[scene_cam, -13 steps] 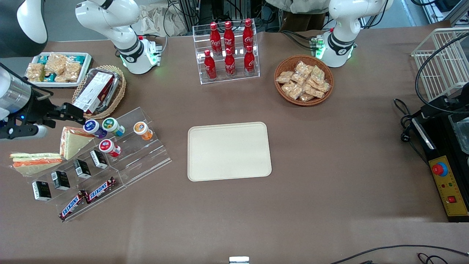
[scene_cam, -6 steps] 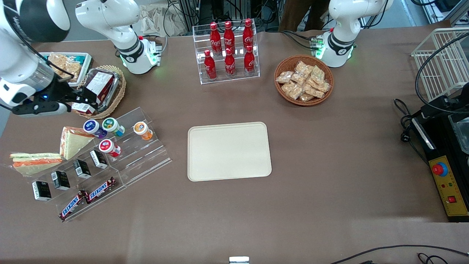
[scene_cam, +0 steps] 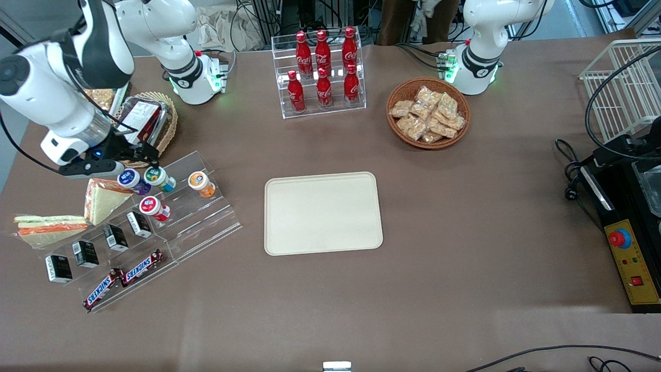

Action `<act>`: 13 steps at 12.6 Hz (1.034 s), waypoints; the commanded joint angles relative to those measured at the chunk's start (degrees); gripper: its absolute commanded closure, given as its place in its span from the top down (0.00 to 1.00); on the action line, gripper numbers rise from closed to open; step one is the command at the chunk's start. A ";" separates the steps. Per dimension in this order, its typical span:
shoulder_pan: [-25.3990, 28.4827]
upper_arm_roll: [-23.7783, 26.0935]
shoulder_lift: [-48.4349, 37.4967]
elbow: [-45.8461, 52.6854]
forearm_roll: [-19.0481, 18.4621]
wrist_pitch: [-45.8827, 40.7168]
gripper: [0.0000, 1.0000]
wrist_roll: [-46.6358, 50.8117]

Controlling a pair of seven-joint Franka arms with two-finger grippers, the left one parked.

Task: Place green gum on tray
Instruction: 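Lower the right gripper and close it on the green gum bottle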

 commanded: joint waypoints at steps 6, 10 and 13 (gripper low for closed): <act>1.12 -0.05 0.82 -7.71 -0.17 9.62 1.00 0.25; 1.03 -0.05 2.31 -7.62 -0.17 10.86 0.95 0.25; 1.03 -0.05 2.49 -7.54 -0.17 10.25 0.35 -0.10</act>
